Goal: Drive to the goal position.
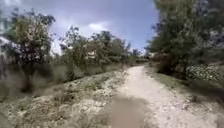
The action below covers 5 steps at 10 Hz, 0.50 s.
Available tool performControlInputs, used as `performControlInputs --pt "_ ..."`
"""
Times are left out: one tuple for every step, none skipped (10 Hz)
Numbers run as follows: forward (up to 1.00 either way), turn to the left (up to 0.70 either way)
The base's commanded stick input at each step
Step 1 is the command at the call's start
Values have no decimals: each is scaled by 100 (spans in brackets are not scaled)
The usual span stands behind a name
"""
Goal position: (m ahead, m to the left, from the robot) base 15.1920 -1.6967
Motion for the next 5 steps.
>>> performControlInputs --pt "50 0" --pt "50 0" --pt "50 0" --pt "50 0" --pt "50 0"
